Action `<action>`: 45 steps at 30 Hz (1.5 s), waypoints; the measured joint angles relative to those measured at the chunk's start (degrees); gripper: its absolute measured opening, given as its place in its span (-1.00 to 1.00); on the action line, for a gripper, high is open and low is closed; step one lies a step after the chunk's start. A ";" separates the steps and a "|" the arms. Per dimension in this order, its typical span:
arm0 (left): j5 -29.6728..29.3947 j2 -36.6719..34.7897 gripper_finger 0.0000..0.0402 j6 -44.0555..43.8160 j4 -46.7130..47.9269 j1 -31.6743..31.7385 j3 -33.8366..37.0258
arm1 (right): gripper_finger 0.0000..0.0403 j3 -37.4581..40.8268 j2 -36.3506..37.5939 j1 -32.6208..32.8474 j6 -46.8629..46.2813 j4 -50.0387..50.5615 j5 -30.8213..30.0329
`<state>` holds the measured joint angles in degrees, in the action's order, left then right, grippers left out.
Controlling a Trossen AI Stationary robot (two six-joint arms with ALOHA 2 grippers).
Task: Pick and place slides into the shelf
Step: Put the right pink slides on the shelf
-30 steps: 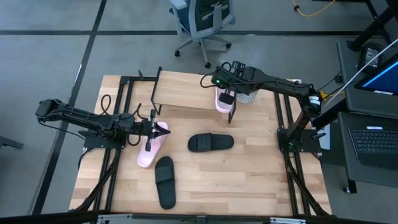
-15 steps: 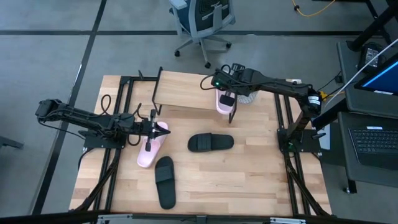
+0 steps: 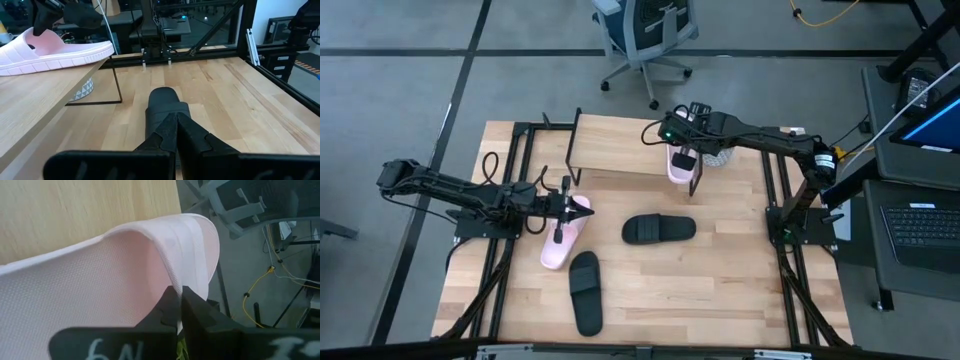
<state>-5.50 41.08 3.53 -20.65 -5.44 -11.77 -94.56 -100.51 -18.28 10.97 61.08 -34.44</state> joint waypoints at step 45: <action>0.04 0.00 -1.00 -0.10 0.62 0.01 -0.02 | -0.95 -0.15 -0.04 0.04 4.32 0.83 -1.07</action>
<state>-5.45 41.08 3.43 -20.03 -5.43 -11.79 -94.72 -100.55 -18.24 15.30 61.91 -35.51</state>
